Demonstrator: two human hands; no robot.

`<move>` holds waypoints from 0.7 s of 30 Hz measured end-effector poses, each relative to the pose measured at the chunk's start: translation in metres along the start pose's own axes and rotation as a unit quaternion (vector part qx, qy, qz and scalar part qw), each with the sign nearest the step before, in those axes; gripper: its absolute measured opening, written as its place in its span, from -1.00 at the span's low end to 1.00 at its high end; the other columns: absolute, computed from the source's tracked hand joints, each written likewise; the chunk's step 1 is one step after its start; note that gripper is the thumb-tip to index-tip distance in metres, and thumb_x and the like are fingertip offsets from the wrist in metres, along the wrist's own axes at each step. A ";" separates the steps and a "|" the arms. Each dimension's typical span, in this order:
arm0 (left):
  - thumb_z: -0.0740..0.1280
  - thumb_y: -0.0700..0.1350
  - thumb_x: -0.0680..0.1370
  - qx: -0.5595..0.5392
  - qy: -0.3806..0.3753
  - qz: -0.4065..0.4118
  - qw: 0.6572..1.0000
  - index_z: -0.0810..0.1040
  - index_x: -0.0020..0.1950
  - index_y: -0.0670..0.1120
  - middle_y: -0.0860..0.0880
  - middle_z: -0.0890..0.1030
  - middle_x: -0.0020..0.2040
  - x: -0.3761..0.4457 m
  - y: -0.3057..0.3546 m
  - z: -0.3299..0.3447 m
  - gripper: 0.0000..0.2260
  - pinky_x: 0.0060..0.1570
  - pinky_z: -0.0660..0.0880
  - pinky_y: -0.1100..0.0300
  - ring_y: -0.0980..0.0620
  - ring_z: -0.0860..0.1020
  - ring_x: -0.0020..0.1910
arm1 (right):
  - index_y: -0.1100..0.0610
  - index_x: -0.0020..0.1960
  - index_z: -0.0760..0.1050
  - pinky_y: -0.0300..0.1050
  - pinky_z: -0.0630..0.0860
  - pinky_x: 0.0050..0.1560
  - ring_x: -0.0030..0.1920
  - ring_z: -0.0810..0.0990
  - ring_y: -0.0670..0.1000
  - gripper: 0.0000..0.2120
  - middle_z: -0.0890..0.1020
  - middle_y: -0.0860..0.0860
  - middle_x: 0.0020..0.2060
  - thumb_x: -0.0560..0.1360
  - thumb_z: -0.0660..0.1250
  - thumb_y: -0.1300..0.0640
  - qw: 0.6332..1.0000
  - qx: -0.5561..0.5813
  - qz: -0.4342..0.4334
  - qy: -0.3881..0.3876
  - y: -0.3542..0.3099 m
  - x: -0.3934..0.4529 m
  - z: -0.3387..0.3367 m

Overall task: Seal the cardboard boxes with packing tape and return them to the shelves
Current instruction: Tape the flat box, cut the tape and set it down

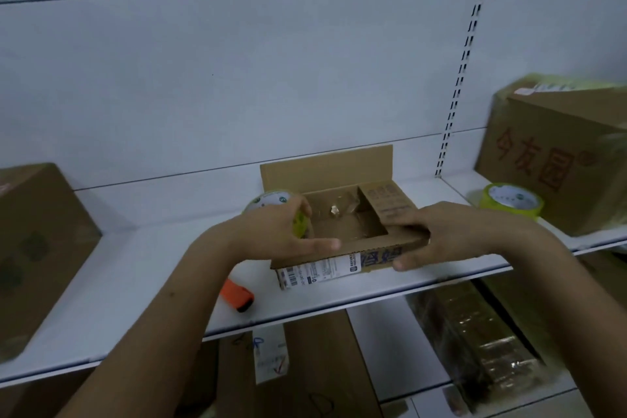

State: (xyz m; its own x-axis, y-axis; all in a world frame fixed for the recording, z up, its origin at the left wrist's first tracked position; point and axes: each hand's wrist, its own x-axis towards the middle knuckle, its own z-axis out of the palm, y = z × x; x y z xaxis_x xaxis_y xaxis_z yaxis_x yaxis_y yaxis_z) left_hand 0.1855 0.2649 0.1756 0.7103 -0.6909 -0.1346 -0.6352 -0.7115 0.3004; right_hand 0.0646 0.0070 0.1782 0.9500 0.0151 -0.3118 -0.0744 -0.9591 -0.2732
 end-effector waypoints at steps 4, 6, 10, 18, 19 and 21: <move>0.35 0.57 0.21 -0.026 -0.070 0.016 0.997 0.36 0.25 0.17 0.14 0.46 0.17 -0.006 -0.001 -0.018 -0.24 0.08 0.53 0.19 0.17 0.50 0.13 | -0.18 0.27 0.58 -0.21 0.47 0.06 0.06 0.56 -0.14 -0.54 0.64 -0.17 0.13 0.41 0.45 -0.28 0.997 -0.014 0.002 0.076 0.014 0.016 -0.007; 0.42 0.45 0.29 -0.067 -0.047 0.002 0.997 0.35 0.25 0.19 0.14 0.49 0.15 -0.011 -0.007 -0.023 -0.35 -0.02 0.54 0.25 0.17 0.54 0.06 | -0.15 0.13 0.64 -0.25 0.52 -0.12 -0.11 0.60 -0.19 -0.58 0.67 -0.17 -0.08 0.33 0.50 -0.29 0.988 0.044 0.012 0.145 0.023 0.027 -0.013; 0.43 0.20 0.49 -0.122 0.099 -0.056 0.986 0.33 0.35 0.05 0.01 0.52 0.14 -0.011 -0.018 -0.015 -0.47 -0.25 0.44 0.33 0.16 0.53 -0.06 | -0.11 0.22 0.56 -0.33 0.51 -0.36 -0.21 0.61 -0.16 -0.46 0.60 -0.10 -0.16 0.30 0.54 -0.25 0.942 0.202 0.046 0.264 0.041 0.045 -0.010; 0.38 0.18 0.53 -0.158 0.214 -0.050 0.963 0.41 0.17 0.13 0.08 0.52 0.06 0.002 -0.019 0.021 -0.70 -0.16 0.44 0.21 0.07 0.53 0.00 | -0.06 0.03 0.61 -0.34 0.50 -0.02 0.01 0.64 -0.17 -0.67 0.68 -0.19 -0.03 0.48 0.28 -0.27 0.908 0.365 -0.008 0.207 0.048 0.063 0.023; 0.38 0.20 0.52 -0.164 0.209 -0.055 0.963 0.42 0.14 0.13 0.09 0.52 0.03 0.005 -0.019 0.021 -0.71 -0.19 0.45 0.22 0.09 0.54 -0.03 | -0.04 -0.01 0.64 -0.36 0.47 0.00 0.01 0.64 -0.19 -0.63 0.69 -0.21 -0.05 0.49 0.23 -0.28 0.906 0.373 -0.005 0.199 0.049 0.061 0.024; 0.41 0.22 0.49 -0.192 0.214 -0.089 0.954 0.46 0.11 0.09 0.12 0.51 -0.03 0.010 -0.021 0.017 -0.67 -0.29 0.47 0.21 0.17 0.51 -0.11 | 0.08 -0.24 0.62 -0.39 0.39 -0.16 -0.21 0.60 -0.20 -0.52 0.66 -0.18 -0.28 0.49 0.21 -0.31 0.904 0.360 0.012 0.229 0.052 0.061 0.025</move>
State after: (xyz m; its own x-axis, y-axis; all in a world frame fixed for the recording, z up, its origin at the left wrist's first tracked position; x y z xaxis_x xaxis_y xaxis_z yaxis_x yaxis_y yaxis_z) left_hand 0.2003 0.2708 0.1520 0.9079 -0.3890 0.1564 -0.3924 -0.6569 0.6439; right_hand 0.1113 -0.0349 0.1222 0.9594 -0.2794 0.0393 -0.1173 -0.5217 -0.8450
